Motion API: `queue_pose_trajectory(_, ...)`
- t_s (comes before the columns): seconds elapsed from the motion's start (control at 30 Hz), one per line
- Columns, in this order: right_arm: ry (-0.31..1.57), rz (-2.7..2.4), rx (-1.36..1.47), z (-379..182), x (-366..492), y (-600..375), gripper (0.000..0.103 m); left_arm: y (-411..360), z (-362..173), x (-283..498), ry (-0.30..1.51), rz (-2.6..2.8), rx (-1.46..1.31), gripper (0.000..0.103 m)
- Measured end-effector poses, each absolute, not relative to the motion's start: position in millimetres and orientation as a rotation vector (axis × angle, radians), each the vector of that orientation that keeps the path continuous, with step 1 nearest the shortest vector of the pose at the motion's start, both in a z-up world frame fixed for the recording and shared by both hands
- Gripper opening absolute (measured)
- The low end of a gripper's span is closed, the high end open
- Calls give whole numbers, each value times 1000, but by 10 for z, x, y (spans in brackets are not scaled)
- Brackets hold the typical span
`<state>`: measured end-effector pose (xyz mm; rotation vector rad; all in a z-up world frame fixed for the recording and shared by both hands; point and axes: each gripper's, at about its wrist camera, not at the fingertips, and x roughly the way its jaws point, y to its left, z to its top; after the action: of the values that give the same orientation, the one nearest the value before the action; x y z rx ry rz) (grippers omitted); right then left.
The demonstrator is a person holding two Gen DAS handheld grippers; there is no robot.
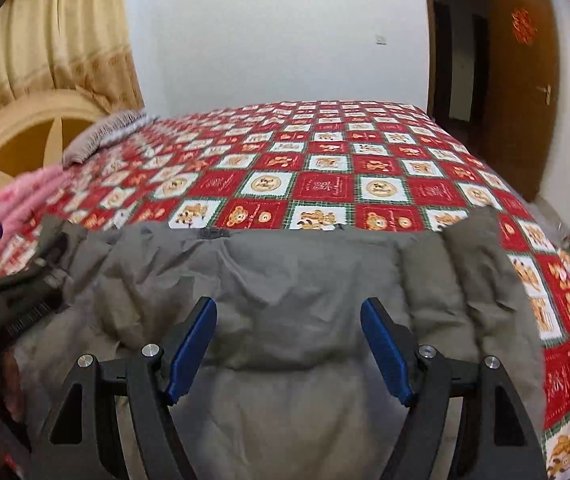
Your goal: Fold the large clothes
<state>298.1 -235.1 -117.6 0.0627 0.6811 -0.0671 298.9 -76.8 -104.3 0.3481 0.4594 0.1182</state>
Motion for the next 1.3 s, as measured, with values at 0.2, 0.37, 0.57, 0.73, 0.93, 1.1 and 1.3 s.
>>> queue_pose_trajectory(0.2,732,-112,93,-1401,3233,-2516,75,-724,-1282,3474,573,172,329,103)
queue_pose_trajectory(0.37,750,-119,131,-1478,3370,-2608,75,-641,-1454,3666,672,173,251,103)
queue_pose_trajectory(0.57,761,-123,143,-1554,3530,-2648,75,-699,-1617,3804,709,175,247,103)
queue_pose_trajectory(0.73,768,-122,155,-1631,3608,-2683,75,-676,-1696,3917,741,160,226,103)
queue_pose_trajectory(0.93,775,-118,157,-1698,3654,-2695,77,-638,-1761,3987,778,144,193,103)
queue_pose_trajectory(1.1,783,-123,151,-1734,3686,-2687,78,-625,-1784,4005,788,142,183,103)
queue_pose_trajectory(1.3,800,-131,139,-1769,3715,-2674,79,-625,-1804,4016,794,141,183,103)
